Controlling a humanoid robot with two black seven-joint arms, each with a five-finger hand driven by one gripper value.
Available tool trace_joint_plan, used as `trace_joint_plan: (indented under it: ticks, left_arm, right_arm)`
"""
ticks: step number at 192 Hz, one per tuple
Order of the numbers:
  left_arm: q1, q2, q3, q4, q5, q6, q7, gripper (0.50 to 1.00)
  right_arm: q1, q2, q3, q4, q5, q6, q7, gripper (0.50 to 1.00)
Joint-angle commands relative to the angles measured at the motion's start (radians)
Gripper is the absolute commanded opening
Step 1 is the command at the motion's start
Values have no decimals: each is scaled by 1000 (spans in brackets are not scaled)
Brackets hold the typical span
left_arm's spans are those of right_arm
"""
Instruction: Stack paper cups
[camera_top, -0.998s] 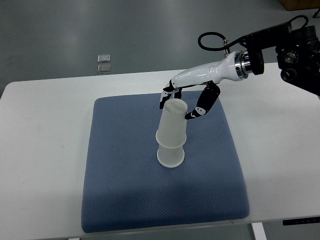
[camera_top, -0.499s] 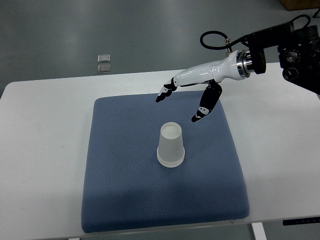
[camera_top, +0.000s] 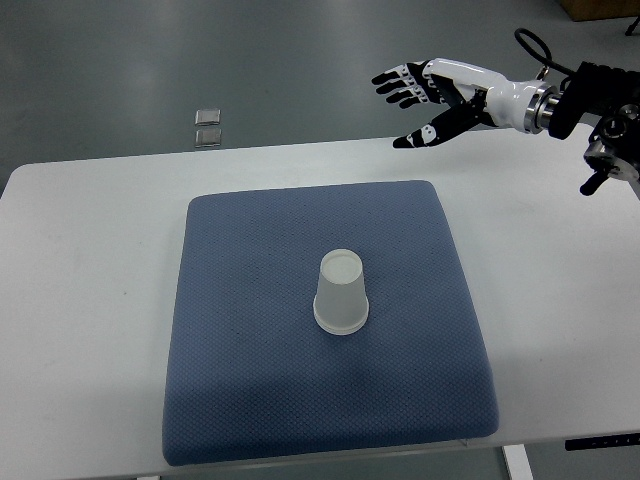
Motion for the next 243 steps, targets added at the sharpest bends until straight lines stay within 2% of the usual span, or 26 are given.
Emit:
trace_joint_plan:
  ticks: [1,16,59,89,128,139,183,225,243]
  left_arm:
    - [0,0,1,-1,0,0,0,1000]
    - [0,0,0,0,0,0,0,1000]
    - [0,0,1,0,1,-1,0,1000]
    - [0,0,0,-1,0,-1,0,1000]
    - [0,0,0,-1,0,0,0,1000]
    - [0,0,1,1,0,0,0,1000]
    - [0,0,0,-1,1,0,0,1000]
    - [0,0,1,-1,0,0,0,1000]
    - [0,0,0,1,0,0,0,1000]
  right_arm:
    - [-39,38,38,-75,118,-103,-11,858]
    - [-68,75,80,-130,185,-157,-17,858]
    - [-157,185,239,-237,240,-232,-28,858]
    - [-200,245,313,-308,242,-241,-28,860]
    - [-234,289,353,-320,242,-244,-22,864]
    - [-235,296,356,-322,242,-246,-19,913]
    - [-249,329,358,-320,242,-332,-15,915]
    - [-269,375,374,-320,240,-384,-12,915]
    - [-278,386,374,-319,240,-407,23,915]
